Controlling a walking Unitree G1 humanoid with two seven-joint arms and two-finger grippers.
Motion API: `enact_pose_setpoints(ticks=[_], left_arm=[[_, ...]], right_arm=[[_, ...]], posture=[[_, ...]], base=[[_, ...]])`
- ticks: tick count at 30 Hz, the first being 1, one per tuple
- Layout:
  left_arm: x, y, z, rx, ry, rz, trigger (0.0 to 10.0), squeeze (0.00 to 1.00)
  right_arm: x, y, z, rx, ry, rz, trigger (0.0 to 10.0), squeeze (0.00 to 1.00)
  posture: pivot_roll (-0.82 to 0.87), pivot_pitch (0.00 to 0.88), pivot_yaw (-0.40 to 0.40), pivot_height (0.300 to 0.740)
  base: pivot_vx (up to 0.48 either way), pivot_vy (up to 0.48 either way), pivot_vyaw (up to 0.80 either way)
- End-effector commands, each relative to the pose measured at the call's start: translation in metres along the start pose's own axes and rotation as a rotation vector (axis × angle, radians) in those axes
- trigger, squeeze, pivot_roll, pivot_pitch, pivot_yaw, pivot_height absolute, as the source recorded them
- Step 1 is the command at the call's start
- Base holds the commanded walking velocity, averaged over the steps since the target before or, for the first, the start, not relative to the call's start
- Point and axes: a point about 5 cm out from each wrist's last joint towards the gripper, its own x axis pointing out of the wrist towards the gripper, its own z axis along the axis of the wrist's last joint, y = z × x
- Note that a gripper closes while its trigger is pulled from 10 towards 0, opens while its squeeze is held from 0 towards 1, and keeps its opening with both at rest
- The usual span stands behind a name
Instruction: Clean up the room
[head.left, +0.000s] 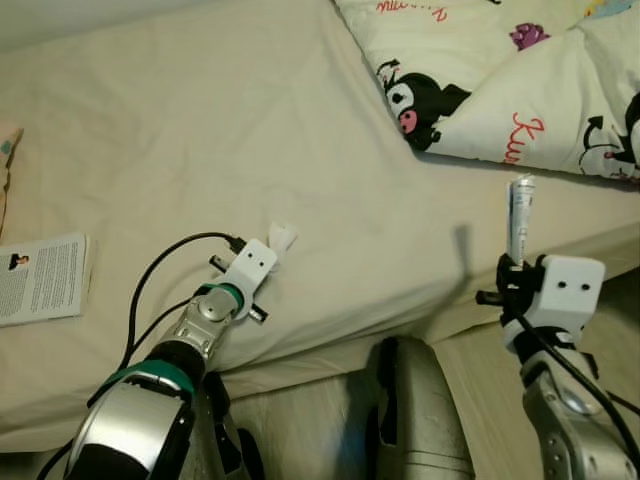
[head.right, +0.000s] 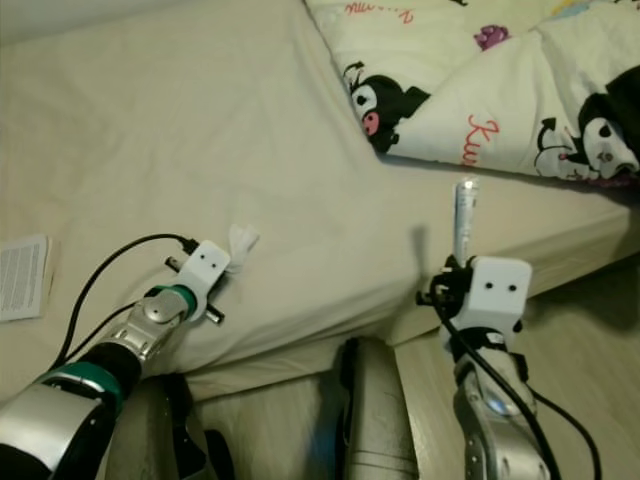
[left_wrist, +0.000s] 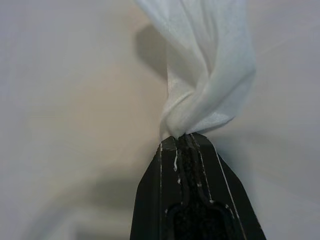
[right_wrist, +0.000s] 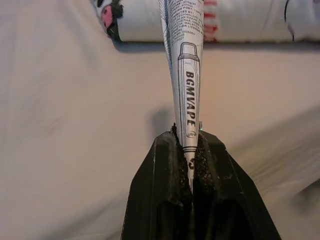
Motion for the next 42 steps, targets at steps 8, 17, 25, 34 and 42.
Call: enact_pose_setpoints(ticks=[8,17,25,34,42], left_arm=[[-0.012,0.014,-0.02,-0.08,-0.052,-0.006,0.0,0.0],[-0.034,0.012,-0.023,-0.202,-0.277,-0.021,0.0,0.0],[-0.064,-0.001,-0.03,-0.246,-0.323,0.144,3.0,0.0],[-0.061,-0.004,-0.034,-0.272,-0.268,0.218,10.0,0.0],[-0.063,-0.001,-0.025,-0.264,-0.262,0.262,10.0,0.0]], right_arm=[[0.008,0.028,-0.035,0.11,0.075,0.048,10.0,0.0],[0.006,0.062,-0.06,0.1,0.164,0.198,10.0,0.0],[0.004,0.065,-0.078,0.129,0.191,0.203,10.0,0.0],[0.006,0.073,-0.082,0.205,0.197,0.173,10.0,0.0],[0.014,0.073,-0.074,0.21,0.149,0.163,10.0,0.0]], posture=[[0.0,0.06,0.155,0.535],[0.07,0.0,0.04,0.535],[0.1,0.0,0.026,0.535],[0.07,0.0,0.041,0.565],[0.05,0.0,0.067,0.6]], base=[[0.0,0.0,0.0],[0.0,0.0,0.0],[0.0,0.0,0.0],[0.0,0.0,0.0],[0.0,0.0,0.0]])
